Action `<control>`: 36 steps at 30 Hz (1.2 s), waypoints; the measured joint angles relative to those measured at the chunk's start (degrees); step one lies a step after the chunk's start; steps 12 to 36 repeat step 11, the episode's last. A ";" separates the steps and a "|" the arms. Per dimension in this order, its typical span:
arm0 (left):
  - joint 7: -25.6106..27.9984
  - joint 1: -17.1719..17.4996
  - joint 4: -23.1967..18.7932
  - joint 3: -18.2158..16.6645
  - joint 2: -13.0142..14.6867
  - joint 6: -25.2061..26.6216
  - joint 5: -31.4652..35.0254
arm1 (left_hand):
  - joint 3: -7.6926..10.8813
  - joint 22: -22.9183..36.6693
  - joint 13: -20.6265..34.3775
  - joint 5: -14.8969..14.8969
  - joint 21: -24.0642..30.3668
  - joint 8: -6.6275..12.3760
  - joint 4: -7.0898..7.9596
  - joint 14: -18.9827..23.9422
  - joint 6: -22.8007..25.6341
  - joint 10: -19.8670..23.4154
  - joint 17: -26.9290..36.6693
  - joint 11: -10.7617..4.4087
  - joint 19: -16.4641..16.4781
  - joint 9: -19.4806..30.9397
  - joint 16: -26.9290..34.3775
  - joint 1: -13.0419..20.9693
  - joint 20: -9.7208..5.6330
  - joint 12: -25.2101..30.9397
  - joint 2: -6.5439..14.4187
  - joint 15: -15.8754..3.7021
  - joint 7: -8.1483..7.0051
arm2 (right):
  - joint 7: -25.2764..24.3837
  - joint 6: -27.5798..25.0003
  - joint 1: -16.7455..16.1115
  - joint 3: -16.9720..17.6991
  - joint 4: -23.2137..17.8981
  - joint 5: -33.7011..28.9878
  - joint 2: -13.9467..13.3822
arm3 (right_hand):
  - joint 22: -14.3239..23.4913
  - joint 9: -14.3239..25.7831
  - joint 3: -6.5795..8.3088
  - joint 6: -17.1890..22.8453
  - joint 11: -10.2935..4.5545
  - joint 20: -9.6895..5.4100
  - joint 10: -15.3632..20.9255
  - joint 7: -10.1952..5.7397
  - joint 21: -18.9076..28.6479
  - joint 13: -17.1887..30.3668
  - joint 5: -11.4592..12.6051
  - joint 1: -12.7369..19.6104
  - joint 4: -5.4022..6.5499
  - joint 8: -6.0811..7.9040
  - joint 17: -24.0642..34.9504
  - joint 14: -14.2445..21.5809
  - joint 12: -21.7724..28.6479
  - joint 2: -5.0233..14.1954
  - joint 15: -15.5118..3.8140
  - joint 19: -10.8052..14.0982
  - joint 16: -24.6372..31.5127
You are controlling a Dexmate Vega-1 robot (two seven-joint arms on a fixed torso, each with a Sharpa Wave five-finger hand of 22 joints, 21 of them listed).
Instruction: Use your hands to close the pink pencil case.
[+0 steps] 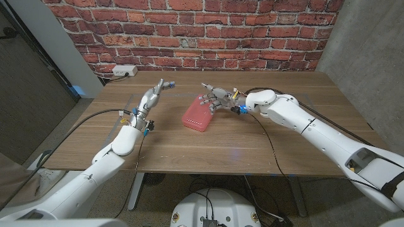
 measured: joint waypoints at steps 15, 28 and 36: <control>0.79 -0.58 -0.52 -0.06 -1.05 0.70 0.64 | 0.00 0.00 0.00 0.00 0.00 0.00 0.00 0.00 0.00 0.00 0.00 0.00 0.00 0.00 0.00 0.00 0.00 0.00 0.00 0.00 0.00 | -2.22 3.39 -1.04 1.69 -0.08 0.66 -0.66 | -2.42 0.28 -0.90 -0.22 -1.97 1.08 -3.46 -0.84 -3.08 0.11 0.00 -0.01 0.25 0.00 -3.09 -5.32 -1.17 -0.01 1.34 -5.26 -3.88; 0.79 -0.58 -0.52 -0.06 -1.05 0.70 0.64 | 0.00 0.00 0.00 0.00 0.00 0.00 0.00 0.00 0.00 0.00 0.00 0.00 0.00 0.00 0.00 0.00 0.00 0.00 0.00 0.00 0.00 | -2.22 3.39 -1.04 1.69 -0.08 0.66 -0.66 | -2.42 0.28 -0.90 -0.22 -1.97 1.08 -3.46 -0.84 -3.08 0.11 0.00 -0.01 0.25 0.00 -3.09 -5.32 -1.17 -0.01 1.34 -5.26 -3.88; 0.79 -0.58 -0.52 -0.06 -1.05 0.70 0.64 | 0.00 0.00 0.00 0.00 0.00 0.00 0.00 0.00 0.00 0.00 0.00 0.00 0.00 0.00 0.00 0.00 0.00 0.00 0.00 0.00 0.00 | -2.22 3.39 -1.04 1.69 -0.08 0.66 -0.66 | -2.42 0.28 -0.90 -0.22 -1.97 1.08 -3.46 -0.84 -3.08 0.11 0.00 -0.01 0.25 0.00 -3.09 -5.32 -1.17 -0.01 1.34 -5.26 -3.88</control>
